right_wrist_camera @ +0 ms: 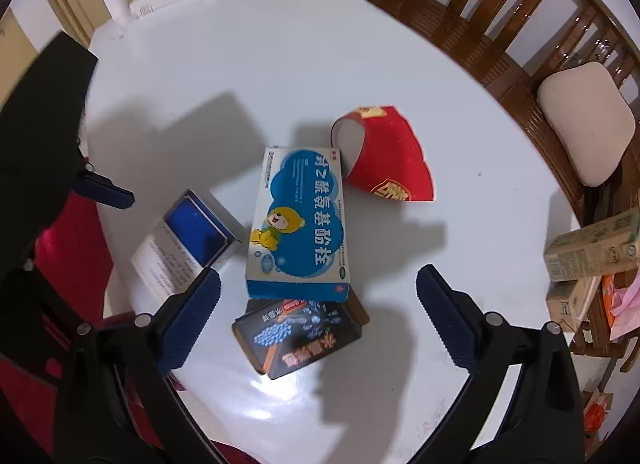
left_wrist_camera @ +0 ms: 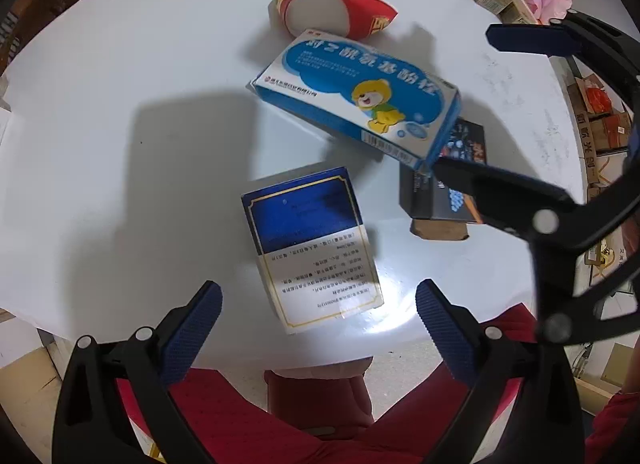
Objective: Collect trash
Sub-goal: 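Grasp the blue-white box with the left tool while the right tool grasps the medicine box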
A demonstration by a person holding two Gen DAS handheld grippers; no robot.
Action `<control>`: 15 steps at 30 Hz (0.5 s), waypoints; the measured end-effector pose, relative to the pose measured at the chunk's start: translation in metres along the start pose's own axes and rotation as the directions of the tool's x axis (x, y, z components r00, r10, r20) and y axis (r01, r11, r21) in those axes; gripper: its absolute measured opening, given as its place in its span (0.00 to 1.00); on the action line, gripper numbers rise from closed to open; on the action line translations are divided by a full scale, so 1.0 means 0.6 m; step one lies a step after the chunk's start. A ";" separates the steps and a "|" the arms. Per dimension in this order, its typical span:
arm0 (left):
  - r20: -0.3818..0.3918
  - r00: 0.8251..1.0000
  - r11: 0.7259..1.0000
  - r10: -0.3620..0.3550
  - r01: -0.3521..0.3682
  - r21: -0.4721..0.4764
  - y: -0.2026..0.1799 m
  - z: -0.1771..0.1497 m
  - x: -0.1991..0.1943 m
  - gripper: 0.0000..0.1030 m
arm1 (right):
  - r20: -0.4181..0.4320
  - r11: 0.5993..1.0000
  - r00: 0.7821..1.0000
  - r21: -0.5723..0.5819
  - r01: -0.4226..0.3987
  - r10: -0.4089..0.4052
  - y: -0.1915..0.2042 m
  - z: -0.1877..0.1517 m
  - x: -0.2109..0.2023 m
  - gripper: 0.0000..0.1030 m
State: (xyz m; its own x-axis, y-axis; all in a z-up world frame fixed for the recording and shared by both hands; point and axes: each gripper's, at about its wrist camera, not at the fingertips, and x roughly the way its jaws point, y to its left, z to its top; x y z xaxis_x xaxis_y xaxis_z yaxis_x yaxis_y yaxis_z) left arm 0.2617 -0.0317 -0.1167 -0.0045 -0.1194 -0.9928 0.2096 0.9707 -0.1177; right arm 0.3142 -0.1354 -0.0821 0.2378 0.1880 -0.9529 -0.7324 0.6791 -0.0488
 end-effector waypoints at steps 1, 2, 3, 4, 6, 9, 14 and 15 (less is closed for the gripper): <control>-0.002 1.000 1.000 0.002 -0.002 -0.002 0.001 0.001 0.003 0.92 | -0.009 1.000 1.000 -0.009 -0.002 0.002 0.002 0.002 0.010 0.93; -0.003 1.000 1.000 0.006 -0.006 -0.005 0.002 0.001 0.007 0.92 | -0.014 1.000 1.000 -0.015 -0.001 0.000 0.003 0.004 0.017 0.93; -0.005 1.000 1.000 0.007 -0.007 -0.006 0.003 0.000 0.010 0.92 | -0.020 1.000 1.000 -0.024 0.003 -0.003 0.005 0.006 0.025 0.93; -0.010 1.000 1.000 0.007 -0.007 -0.007 0.004 0.000 0.012 0.92 | -0.024 1.000 1.000 -0.031 0.004 -0.005 0.007 0.008 0.032 0.93; -0.021 1.000 1.000 -0.001 0.001 -0.011 0.007 -0.002 0.019 0.92 | -0.029 0.999 1.000 -0.041 0.008 -0.010 0.011 0.012 0.044 0.93; -0.027 1.000 1.000 0.001 -0.001 -0.015 0.007 0.000 0.028 0.92 | -0.033 0.999 0.999 -0.050 0.010 -0.011 0.012 0.018 0.064 0.92; -0.045 0.999 1.000 -0.003 0.002 -0.020 0.009 0.000 0.042 0.92 | -0.050 0.999 0.999 -0.051 0.005 -0.008 0.015 0.018 0.083 0.71; -0.046 0.999 1.000 -0.007 0.006 -0.023 0.010 0.001 0.044 0.92 | -0.049 0.999 0.999 -0.048 0.013 -0.015 0.014 0.019 0.086 0.66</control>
State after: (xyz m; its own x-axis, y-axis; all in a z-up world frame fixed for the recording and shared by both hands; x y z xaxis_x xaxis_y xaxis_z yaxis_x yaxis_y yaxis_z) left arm 0.2636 -0.0295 -0.1439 -0.0513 -0.1165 -0.9919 0.1865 0.9746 -0.1241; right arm 0.3274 -0.1118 -0.1284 0.2170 0.1427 -0.9657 -0.7594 0.6462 -0.0752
